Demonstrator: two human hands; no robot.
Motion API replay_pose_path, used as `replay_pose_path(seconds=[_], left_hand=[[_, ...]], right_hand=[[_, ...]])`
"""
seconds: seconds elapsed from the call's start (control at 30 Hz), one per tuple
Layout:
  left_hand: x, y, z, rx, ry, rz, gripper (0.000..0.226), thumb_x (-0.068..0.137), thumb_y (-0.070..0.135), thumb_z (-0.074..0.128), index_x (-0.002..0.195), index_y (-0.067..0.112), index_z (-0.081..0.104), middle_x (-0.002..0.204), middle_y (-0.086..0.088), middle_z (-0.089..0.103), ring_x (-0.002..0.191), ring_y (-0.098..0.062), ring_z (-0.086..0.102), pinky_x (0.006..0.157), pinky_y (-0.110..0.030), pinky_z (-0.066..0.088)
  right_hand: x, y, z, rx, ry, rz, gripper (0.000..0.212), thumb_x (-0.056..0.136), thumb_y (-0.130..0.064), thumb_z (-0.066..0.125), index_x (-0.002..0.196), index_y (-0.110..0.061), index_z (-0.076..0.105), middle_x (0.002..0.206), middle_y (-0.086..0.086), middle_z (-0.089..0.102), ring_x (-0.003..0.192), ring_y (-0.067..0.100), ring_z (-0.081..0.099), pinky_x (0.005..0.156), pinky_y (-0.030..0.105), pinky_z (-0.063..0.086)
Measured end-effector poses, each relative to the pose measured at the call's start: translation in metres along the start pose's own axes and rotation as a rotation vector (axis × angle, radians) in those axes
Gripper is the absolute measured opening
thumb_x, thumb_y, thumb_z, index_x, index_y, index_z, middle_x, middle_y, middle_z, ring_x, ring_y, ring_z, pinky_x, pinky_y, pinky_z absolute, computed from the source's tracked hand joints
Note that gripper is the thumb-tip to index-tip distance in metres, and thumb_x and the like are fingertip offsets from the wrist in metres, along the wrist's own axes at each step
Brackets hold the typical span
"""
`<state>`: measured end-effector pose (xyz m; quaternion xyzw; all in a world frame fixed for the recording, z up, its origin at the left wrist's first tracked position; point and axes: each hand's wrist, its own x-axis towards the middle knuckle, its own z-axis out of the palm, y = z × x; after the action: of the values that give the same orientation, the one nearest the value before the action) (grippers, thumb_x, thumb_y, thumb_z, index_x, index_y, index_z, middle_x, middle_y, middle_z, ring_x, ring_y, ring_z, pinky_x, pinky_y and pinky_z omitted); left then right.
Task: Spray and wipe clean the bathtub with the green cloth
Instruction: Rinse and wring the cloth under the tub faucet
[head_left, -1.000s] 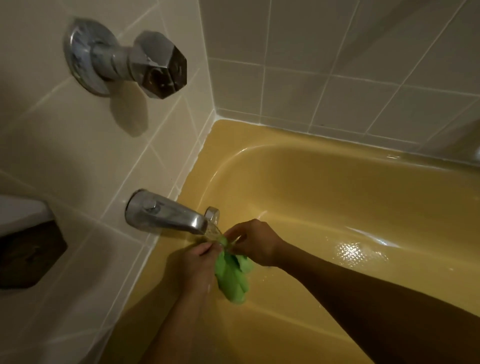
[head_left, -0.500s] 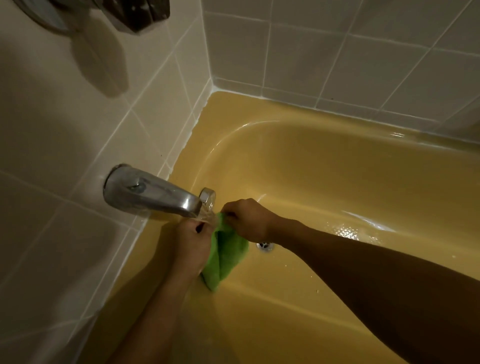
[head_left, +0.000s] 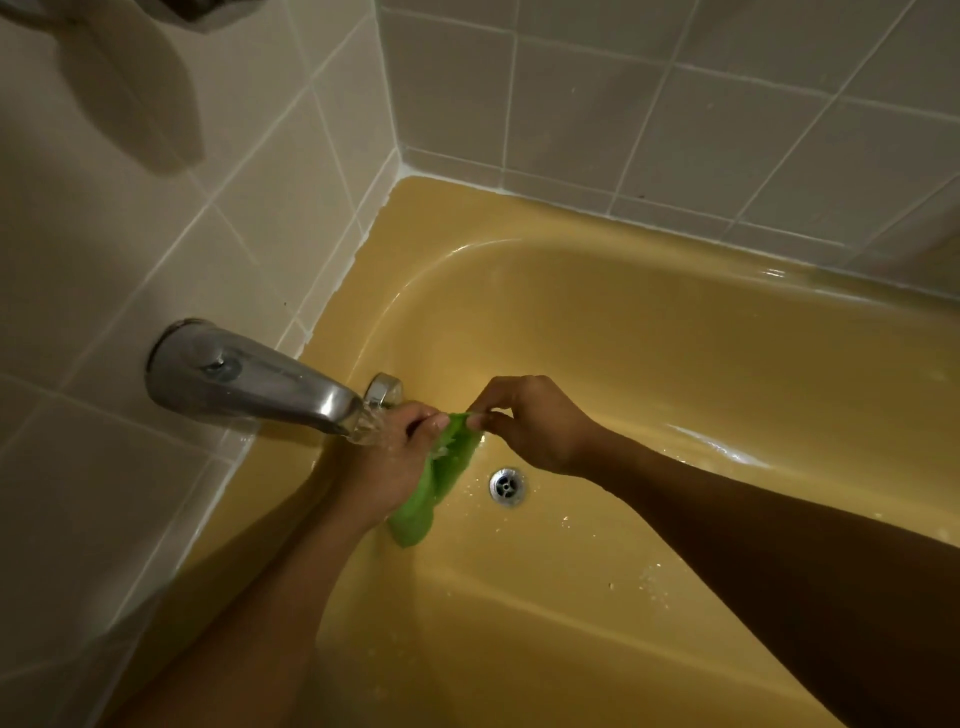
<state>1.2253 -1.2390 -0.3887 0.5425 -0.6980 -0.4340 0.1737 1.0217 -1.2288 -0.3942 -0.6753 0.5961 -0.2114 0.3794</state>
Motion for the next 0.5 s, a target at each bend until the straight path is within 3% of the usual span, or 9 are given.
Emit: replay_pose_path(seconds=[0.13, 0.23, 0.37, 0.5], left_hand=[[0.013, -0.015, 0.003, 0.075, 0.018, 0.071, 0.043, 0.107, 0.043, 0.050, 0.080, 0.011, 0.064, 0.065, 0.000, 0.056, 0.057, -0.005, 0.051, 0.058, -0.020, 0.037], [0.016, -0.011, 0.006, 0.101, -0.007, 0.068, 0.039, 0.106, 0.039, 0.053, 0.071, 0.021, 0.053, 0.060, 0.006, 0.046, 0.054, -0.004, 0.046, 0.056, -0.025, 0.035], [0.018, -0.010, 0.008, -0.013, -0.122, 0.051, 0.025, 0.098, 0.030, 0.069, 0.082, 0.012, 0.062, 0.062, 0.008, 0.048, 0.053, 0.001, 0.047, 0.052, -0.016, 0.036], [0.023, -0.024, 0.007, 0.182, -0.256, 0.102, 0.013, 0.096, 0.031, 0.072, 0.089, 0.022, 0.066, 0.083, 0.004, 0.062, 0.076, -0.014, 0.061, 0.068, -0.032, 0.045]], right_hand=[[-0.002, 0.000, 0.004, 0.129, -0.023, 0.122, 0.016, 0.100, -0.022, 0.066, 0.099, -0.013, 0.079, 0.081, -0.008, 0.070, 0.074, 0.000, 0.059, 0.069, 0.016, 0.046], [-0.005, 0.004, 0.002, 0.108, -0.012, 0.114, 0.018, 0.100, -0.025, 0.065, 0.099, -0.013, 0.079, 0.079, -0.011, 0.069, 0.073, -0.003, 0.059, 0.065, 0.012, 0.045], [-0.008, 0.013, -0.008, 0.065, 0.008, 0.120, 0.018, 0.100, -0.028, 0.066, 0.096, -0.017, 0.079, 0.081, -0.010, 0.072, 0.075, -0.001, 0.062, 0.064, 0.013, 0.046], [-0.014, 0.019, -0.016, 0.065, 0.014, 0.146, 0.021, 0.098, -0.032, 0.067, 0.097, -0.016, 0.079, 0.087, -0.007, 0.075, 0.082, 0.005, 0.066, 0.073, 0.023, 0.052]])
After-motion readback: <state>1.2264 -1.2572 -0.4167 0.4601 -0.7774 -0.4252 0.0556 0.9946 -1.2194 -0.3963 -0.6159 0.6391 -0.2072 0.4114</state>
